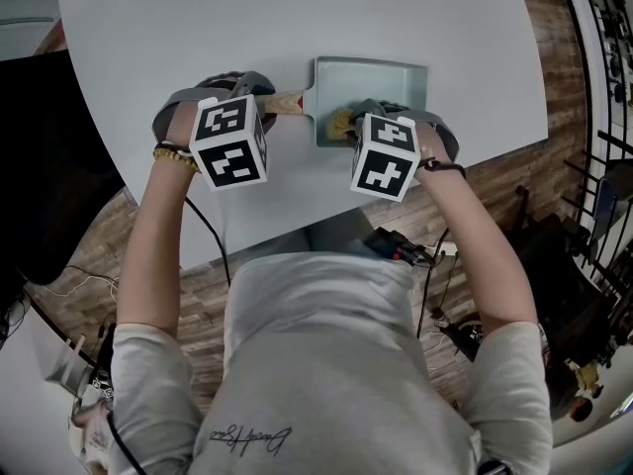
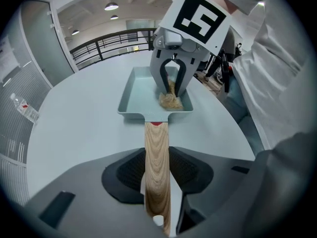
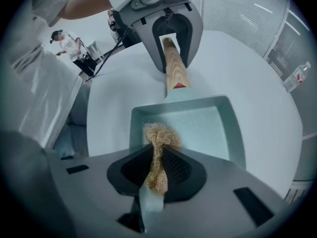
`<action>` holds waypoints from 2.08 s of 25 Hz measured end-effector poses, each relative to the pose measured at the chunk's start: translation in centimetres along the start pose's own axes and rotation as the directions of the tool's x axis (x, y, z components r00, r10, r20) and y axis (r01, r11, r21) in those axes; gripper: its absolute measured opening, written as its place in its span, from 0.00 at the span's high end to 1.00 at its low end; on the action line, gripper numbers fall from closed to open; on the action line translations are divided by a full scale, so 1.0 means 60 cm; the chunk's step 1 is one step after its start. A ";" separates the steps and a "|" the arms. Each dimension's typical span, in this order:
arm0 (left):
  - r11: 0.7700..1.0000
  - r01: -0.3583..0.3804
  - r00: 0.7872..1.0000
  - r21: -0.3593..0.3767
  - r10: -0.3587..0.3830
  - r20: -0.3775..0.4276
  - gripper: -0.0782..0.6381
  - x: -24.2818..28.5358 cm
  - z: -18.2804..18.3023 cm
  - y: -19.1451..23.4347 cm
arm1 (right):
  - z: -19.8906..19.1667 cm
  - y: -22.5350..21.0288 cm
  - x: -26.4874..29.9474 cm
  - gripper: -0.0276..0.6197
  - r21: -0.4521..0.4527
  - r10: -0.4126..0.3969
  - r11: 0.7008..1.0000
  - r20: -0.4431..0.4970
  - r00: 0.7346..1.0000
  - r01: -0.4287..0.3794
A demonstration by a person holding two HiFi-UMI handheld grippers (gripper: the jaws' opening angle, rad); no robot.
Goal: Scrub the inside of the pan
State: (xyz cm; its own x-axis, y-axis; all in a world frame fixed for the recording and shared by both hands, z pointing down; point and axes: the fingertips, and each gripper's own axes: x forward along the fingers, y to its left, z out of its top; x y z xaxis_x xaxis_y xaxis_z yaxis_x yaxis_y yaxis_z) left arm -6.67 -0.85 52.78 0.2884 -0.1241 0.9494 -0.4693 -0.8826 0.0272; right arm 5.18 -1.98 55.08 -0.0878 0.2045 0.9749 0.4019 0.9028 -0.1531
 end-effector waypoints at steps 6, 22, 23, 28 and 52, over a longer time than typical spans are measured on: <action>0.999 0.007 1.000 0.038 -0.006 -0.028 0.67 -0.002 0.002 -0.002 | -0.003 -0.075 -0.008 0.84 -0.028 -0.136 0.990 0.001 0.991 0.136; 1.000 0.000 1.000 0.005 0.000 -0.025 0.67 -0.001 0.003 -0.002 | -0.006 -0.144 -0.018 0.84 -0.015 -0.203 0.979 0.004 0.979 0.203; 1.000 -0.002 1.000 0.002 0.002 -0.027 0.67 -0.002 0.002 -0.003 | -0.007 -0.140 -0.019 0.84 -0.010 -0.189 0.982 0.003 0.982 0.189; 1.000 -0.012 1.000 -0.008 0.011 -0.020 0.67 -0.004 -0.001 0.003 | -0.013 -0.100 -0.017 0.85 -0.018 -0.130 0.991 -0.018 0.991 0.129; 0.999 -0.012 0.998 0.042 0.014 -0.062 0.67 0.001 -0.005 0.004 | -0.031 -0.010 -0.004 0.85 -0.009 -0.041 0.999 0.004 0.999 0.041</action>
State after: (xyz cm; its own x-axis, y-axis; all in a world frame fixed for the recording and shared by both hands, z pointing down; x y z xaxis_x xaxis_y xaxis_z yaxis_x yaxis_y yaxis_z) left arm -7.04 -0.95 52.93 0.2296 -0.1082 0.9672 -0.4368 -0.8996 0.0030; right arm 6.63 -3.26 55.22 -0.1082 0.1687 0.9797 0.4057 0.9072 -0.1115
